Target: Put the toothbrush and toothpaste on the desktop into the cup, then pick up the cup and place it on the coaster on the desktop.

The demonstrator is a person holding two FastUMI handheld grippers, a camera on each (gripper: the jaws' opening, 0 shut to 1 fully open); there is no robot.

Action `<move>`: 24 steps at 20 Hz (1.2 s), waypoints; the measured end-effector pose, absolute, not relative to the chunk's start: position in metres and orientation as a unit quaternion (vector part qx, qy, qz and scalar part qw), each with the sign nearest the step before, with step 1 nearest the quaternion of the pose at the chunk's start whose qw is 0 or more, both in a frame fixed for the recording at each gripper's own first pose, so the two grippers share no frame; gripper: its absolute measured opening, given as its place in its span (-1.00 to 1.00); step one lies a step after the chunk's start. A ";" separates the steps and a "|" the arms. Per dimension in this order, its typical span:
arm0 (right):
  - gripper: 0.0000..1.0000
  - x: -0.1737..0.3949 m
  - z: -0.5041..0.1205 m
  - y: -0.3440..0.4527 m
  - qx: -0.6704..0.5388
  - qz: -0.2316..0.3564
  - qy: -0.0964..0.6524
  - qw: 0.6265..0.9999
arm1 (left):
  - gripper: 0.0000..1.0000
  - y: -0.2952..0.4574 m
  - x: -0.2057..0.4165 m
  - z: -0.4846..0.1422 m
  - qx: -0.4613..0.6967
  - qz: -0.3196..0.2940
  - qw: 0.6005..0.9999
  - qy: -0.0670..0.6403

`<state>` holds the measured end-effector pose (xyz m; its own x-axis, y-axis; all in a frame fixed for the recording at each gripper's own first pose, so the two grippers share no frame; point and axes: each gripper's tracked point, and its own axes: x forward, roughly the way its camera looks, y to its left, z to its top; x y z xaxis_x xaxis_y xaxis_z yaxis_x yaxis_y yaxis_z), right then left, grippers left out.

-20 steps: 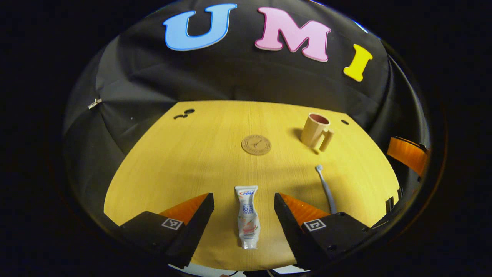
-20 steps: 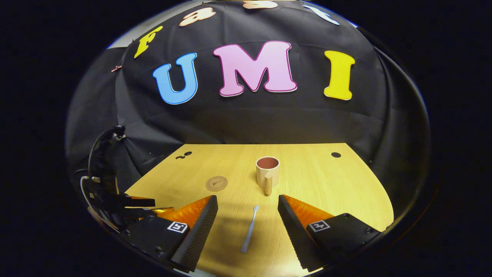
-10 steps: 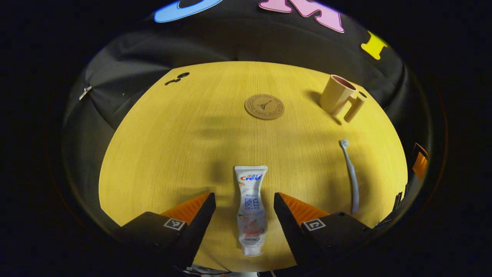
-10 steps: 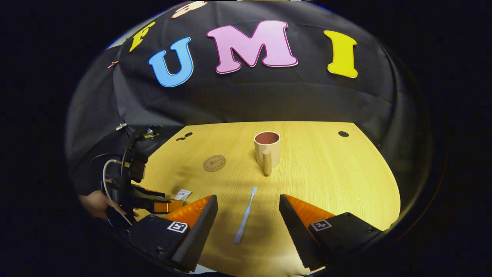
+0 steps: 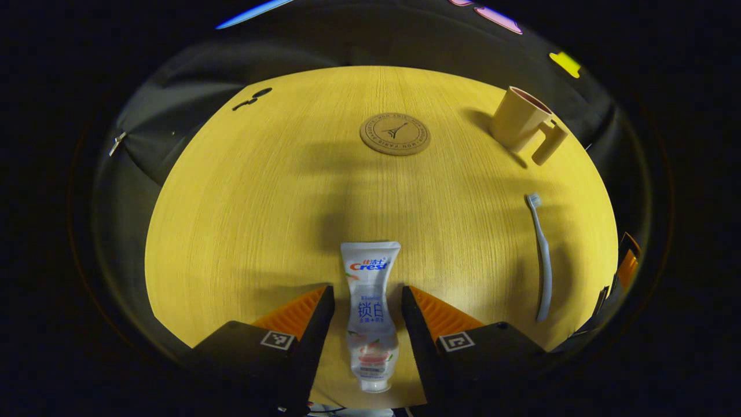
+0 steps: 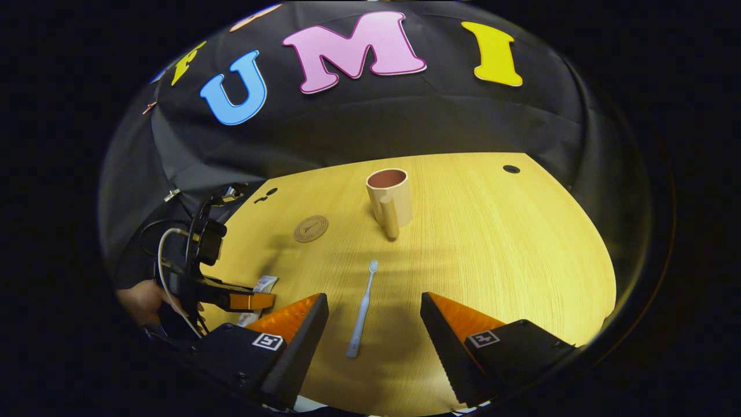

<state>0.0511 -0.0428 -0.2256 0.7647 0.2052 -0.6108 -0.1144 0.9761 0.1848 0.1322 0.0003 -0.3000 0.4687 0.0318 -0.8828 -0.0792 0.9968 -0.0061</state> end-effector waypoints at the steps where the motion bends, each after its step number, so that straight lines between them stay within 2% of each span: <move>1: 0.96 0.050 -0.229 -0.041 0.072 0.084 0.338 0.935 | 0.37 -0.001 0.131 -0.300 -0.024 0.033 0.854 0.519; 3: 0.96 0.050 -0.237 -0.036 0.077 0.088 0.355 0.927 | 0.21 -0.004 0.132 -0.300 -0.029 0.037 0.847 0.529; 4: 0.96 0.049 -0.242 -0.035 0.077 0.087 0.365 0.924 | 0.25 -0.004 0.133 -0.301 -0.030 0.038 0.845 0.533; 5: 0.97 0.048 -0.246 -0.035 0.078 0.084 0.373 0.921 | -0.02 -0.005 0.134 -0.300 -0.031 0.039 0.845 0.532; 6: 0.96 0.049 -0.249 -0.034 0.079 0.083 0.379 0.918 | -0.17 -0.006 0.132 -0.299 -0.031 0.038 0.845 0.533; 10: 0.96 0.052 -0.265 -0.020 0.072 0.086 0.405 0.907 | -0.31 -0.006 0.133 -0.299 -0.035 0.035 0.851 0.522; 11: 0.97 0.052 -0.272 -0.018 0.068 0.088 0.415 0.903 | -0.27 -0.006 0.133 -0.299 -0.038 0.033 0.853 0.520; 12: 0.97 0.055 -0.279 -0.016 0.062 0.087 0.422 0.900 | -0.40 -0.006 0.133 -0.299 -0.039 0.030 0.854 0.517; 23: 0.94 0.078 -0.325 -0.012 0.040 0.031 0.479 0.876 | -0.42 -0.005 0.131 -0.300 -0.031 0.002 0.866 0.499; 24: 0.86 0.078 -0.327 -0.008 0.045 0.031 0.485 0.873 | -0.42 -0.004 0.131 -0.300 -0.033 0.000 0.866 0.499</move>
<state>0.0783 -0.0077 -0.3270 0.5282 0.0979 -0.8435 -0.0112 0.9941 0.1083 0.1308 -0.0044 -0.2996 0.5024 -0.0323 -0.8640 -0.0328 0.9979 -0.0564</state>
